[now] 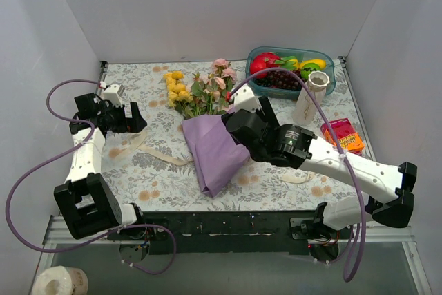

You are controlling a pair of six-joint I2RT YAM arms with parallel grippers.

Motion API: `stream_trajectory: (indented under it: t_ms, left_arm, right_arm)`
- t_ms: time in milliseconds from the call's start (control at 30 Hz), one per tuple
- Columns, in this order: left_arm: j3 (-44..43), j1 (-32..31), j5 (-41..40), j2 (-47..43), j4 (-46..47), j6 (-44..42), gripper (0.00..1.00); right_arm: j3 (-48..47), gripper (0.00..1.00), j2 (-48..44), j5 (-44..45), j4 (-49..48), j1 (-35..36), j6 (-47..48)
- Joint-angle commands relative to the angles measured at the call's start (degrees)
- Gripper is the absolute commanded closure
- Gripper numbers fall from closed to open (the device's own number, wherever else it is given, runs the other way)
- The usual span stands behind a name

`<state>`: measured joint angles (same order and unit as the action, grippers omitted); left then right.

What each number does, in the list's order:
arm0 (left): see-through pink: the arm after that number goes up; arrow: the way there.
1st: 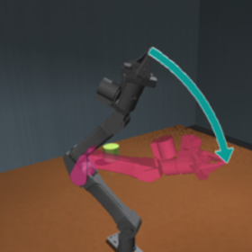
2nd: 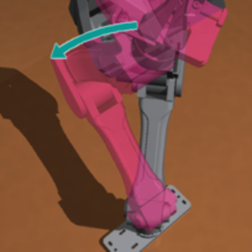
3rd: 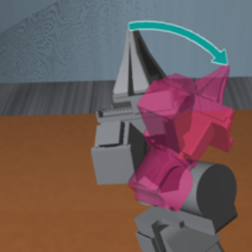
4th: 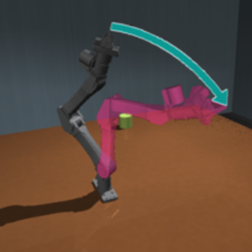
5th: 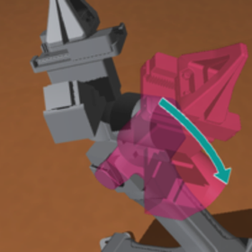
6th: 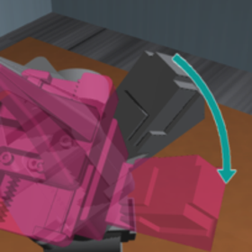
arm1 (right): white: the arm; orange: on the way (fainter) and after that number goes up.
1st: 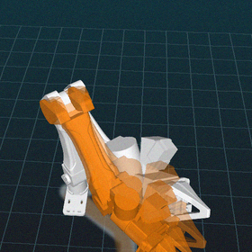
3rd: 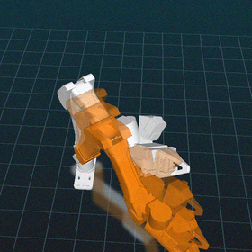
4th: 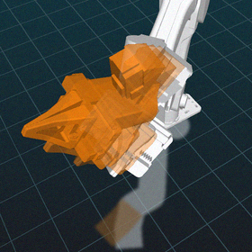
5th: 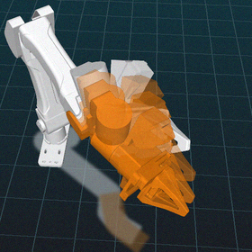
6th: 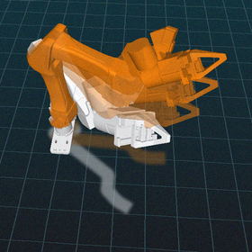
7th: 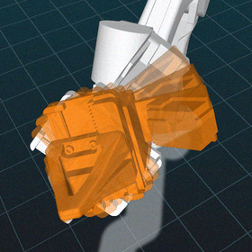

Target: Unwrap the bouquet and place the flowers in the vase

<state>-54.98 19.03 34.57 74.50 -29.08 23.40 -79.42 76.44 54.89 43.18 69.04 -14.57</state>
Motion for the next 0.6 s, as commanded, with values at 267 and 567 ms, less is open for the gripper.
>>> stream_trajectory:
  t_ms: [267,567]
  left_arm:
    - [-2.9,0.3,1.0,-2.3,-1.4,-0.2,0.02]
    - [-6.2,3.8,4.2,1.5,-3.3,0.7,0.02]
  right_arm:
    - [-23.6,0.09,29.8,1.3,7.9,7.1,-0.2]
    - [-23.9,0.09,43.0,1.8,10.2,13.9,-4.7]
